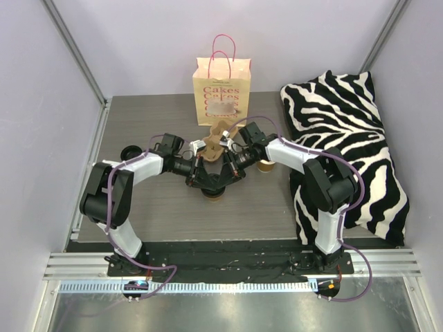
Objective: Pack the takeout coffee
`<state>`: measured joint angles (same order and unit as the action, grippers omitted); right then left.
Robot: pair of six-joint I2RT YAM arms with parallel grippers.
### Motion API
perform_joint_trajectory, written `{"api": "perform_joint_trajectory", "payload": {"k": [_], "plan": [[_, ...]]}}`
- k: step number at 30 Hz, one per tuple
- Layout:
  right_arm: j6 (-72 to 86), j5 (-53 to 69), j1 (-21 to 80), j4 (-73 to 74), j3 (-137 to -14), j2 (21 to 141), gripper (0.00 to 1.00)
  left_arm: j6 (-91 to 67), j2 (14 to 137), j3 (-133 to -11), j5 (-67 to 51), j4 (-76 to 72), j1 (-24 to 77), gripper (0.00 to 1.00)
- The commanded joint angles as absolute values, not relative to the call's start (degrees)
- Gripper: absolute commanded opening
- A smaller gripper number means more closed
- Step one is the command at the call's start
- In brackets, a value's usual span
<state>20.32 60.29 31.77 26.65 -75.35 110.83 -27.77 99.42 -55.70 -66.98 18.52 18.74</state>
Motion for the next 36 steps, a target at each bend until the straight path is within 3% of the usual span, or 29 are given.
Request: {"api": "perform_joint_trajectory", "payload": {"k": [1, 20, 36], "plan": [[21.0, 54.2, 32.5, 23.8, -75.8, 108.8, 0.09, -26.4, 97.3, -54.9, -62.3, 18.6, 19.4, 0.00], [25.4, 57.4, 32.5, 21.9, -75.1, 104.4, 0.09, -34.8, 93.8, -59.1, -65.2, 12.6, 16.3, 0.00], [35.9, 58.2, 33.3, 8.9, -68.3, 104.0, 0.09, -41.1, 96.6, -56.7, -64.4, 5.5, 13.5, 0.00]]}}
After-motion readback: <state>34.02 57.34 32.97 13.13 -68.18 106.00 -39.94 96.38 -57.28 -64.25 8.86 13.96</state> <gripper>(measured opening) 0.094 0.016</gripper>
